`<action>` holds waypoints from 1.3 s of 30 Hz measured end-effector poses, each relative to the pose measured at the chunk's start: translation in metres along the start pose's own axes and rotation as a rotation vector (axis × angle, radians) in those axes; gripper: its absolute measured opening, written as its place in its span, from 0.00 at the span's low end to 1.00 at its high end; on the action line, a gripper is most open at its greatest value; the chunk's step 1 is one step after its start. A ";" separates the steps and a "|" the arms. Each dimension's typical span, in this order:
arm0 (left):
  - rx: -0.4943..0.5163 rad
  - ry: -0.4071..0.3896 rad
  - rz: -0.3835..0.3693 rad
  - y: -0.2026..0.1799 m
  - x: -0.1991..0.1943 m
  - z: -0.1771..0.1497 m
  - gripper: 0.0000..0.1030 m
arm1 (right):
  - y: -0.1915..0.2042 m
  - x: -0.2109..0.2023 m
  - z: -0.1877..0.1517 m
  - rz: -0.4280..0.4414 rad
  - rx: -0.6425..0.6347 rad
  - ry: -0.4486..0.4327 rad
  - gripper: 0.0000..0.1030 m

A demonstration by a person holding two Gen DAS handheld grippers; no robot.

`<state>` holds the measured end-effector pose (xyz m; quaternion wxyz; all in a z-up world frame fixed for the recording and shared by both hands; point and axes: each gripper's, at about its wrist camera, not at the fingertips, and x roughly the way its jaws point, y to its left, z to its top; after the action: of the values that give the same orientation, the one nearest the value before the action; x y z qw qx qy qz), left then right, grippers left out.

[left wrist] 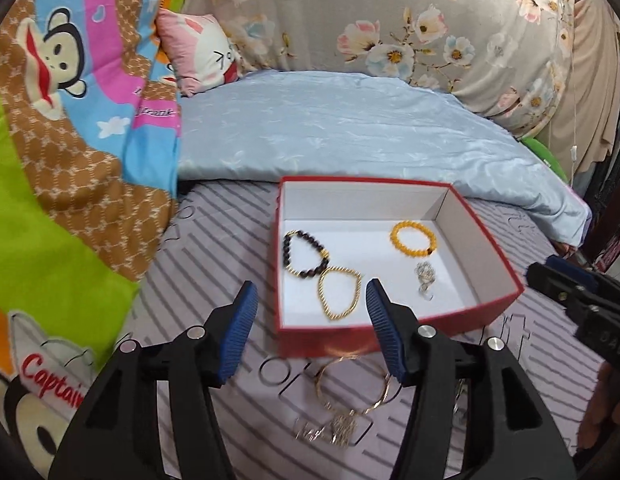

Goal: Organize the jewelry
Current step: 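Withdraw both tools from the box and move the right tool to the yellow bracelet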

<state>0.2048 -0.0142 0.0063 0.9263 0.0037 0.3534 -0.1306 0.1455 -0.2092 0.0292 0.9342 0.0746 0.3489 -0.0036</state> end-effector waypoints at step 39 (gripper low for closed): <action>-0.055 0.204 -0.009 0.001 -0.040 -0.112 0.53 | -0.023 -0.046 -0.140 -0.073 0.102 0.213 0.43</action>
<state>0.1035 0.0073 -0.0520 0.8846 -0.0101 0.4493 -0.1241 0.0180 -0.2141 -0.0482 0.8862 0.1090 0.4479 -0.0475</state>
